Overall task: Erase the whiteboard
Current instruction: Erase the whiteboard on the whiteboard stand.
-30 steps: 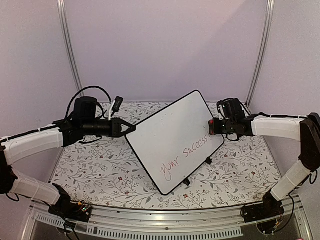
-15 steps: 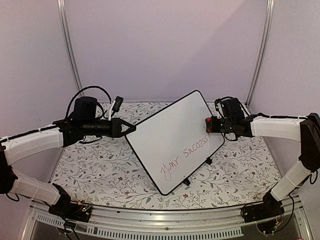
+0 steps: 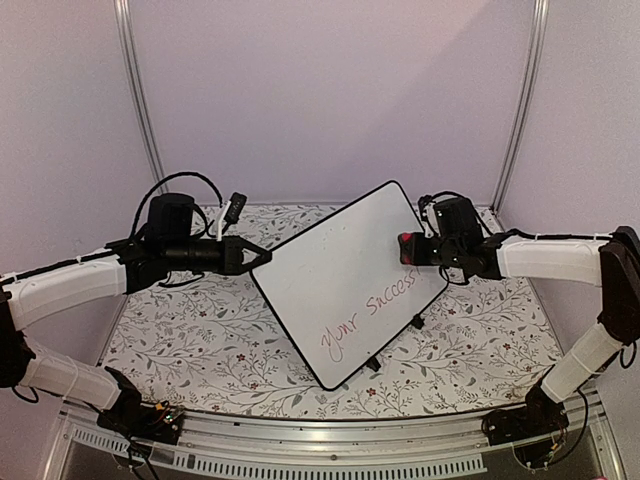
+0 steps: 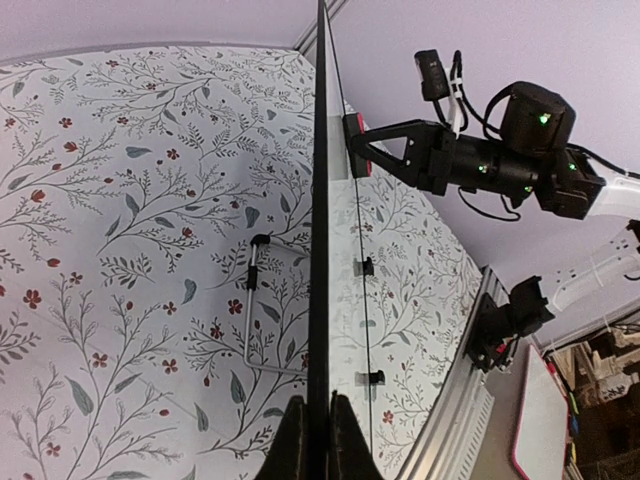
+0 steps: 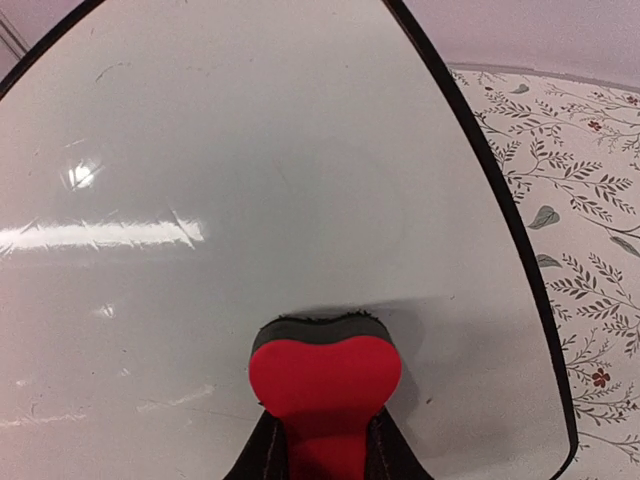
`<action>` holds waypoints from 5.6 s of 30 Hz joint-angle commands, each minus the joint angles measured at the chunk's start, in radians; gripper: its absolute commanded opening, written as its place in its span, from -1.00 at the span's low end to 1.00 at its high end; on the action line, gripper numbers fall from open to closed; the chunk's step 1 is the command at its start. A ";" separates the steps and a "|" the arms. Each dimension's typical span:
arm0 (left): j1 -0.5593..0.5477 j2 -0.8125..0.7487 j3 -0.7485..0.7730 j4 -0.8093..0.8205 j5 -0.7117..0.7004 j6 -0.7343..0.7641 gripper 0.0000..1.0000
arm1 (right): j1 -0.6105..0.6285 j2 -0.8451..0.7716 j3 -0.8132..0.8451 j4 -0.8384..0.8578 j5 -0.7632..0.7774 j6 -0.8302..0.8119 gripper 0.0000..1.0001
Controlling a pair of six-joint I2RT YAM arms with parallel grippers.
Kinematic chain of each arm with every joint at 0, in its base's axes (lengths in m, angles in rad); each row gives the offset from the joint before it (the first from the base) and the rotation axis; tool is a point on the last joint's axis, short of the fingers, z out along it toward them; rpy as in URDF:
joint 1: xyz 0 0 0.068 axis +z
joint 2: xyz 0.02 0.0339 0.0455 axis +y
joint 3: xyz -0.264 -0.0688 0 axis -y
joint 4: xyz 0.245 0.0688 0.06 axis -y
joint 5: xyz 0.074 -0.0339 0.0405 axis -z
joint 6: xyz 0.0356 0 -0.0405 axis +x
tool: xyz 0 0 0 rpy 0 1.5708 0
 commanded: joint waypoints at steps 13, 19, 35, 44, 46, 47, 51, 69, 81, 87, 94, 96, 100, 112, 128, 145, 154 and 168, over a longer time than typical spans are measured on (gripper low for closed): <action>-0.018 0.008 -0.006 -0.023 0.028 0.085 -1.00 | -0.060 -0.079 -0.038 -0.137 0.194 0.035 -0.56; -0.019 0.010 -0.006 -0.024 0.030 0.084 -1.00 | -0.069 -0.083 -0.072 -0.127 0.124 -0.012 -0.56; -0.018 0.023 -0.005 -0.023 0.027 0.085 -1.00 | -0.040 -0.071 -0.020 -0.188 -0.016 -0.151 -0.56; -0.018 0.026 -0.004 -0.023 0.027 0.085 -1.00 | -0.012 -0.024 0.035 -0.198 -0.060 -0.162 -0.57; -0.018 0.026 -0.004 -0.023 0.027 0.085 -1.00 | -0.010 -0.009 0.051 -0.210 -0.043 -0.158 -0.57; -0.018 0.026 -0.003 -0.023 0.027 0.085 -1.00 | -0.009 -0.002 0.055 -0.215 -0.032 -0.156 -0.57; -0.018 0.021 -0.005 -0.025 0.025 0.086 -1.00 | -0.010 0.017 0.033 -0.234 0.014 -0.139 -0.57; -0.017 0.019 -0.004 -0.026 0.028 0.086 -1.00 | -0.057 0.041 -0.033 -0.229 -0.195 -0.182 -0.58; -0.016 0.011 -0.003 -0.025 0.029 0.087 -1.00 | -0.049 0.016 -0.070 -0.301 -0.217 -0.239 -0.63; -0.017 0.005 -0.005 -0.029 0.023 0.088 -1.00 | -0.049 0.020 -0.068 -0.339 -0.218 -0.227 -0.63; -0.016 0.012 -0.002 -0.029 0.029 0.086 -1.00 | -0.049 0.021 0.004 -0.328 -0.197 -0.216 -0.61; -0.016 0.009 -0.004 -0.029 0.026 0.087 -1.00 | -0.042 0.032 0.046 -0.324 -0.204 -0.215 -0.61; -0.016 0.004 -0.004 -0.030 0.020 0.089 -1.00 | -0.026 0.063 0.133 -0.360 -0.121 -0.209 -0.58; -0.011 -0.003 -0.004 -0.037 -0.017 0.079 -1.00 | 0.129 -0.025 0.194 -0.381 0.033 -0.229 -0.57; -0.030 -0.058 -0.021 0.027 -0.297 0.001 -1.00 | 0.475 0.053 0.342 -0.580 0.028 -0.260 -0.59; -0.092 -0.062 -0.076 0.165 -0.346 0.026 -1.00 | 0.611 0.120 0.326 -0.567 0.046 -0.209 -0.59; -0.090 -0.052 -0.076 0.176 -0.323 0.022 -1.00 | 0.662 0.183 0.345 -0.587 0.144 -0.166 -0.60; -0.090 -0.045 -0.067 0.174 -0.295 0.016 -1.00 | 0.663 0.228 0.355 -0.603 0.217 -0.139 -0.59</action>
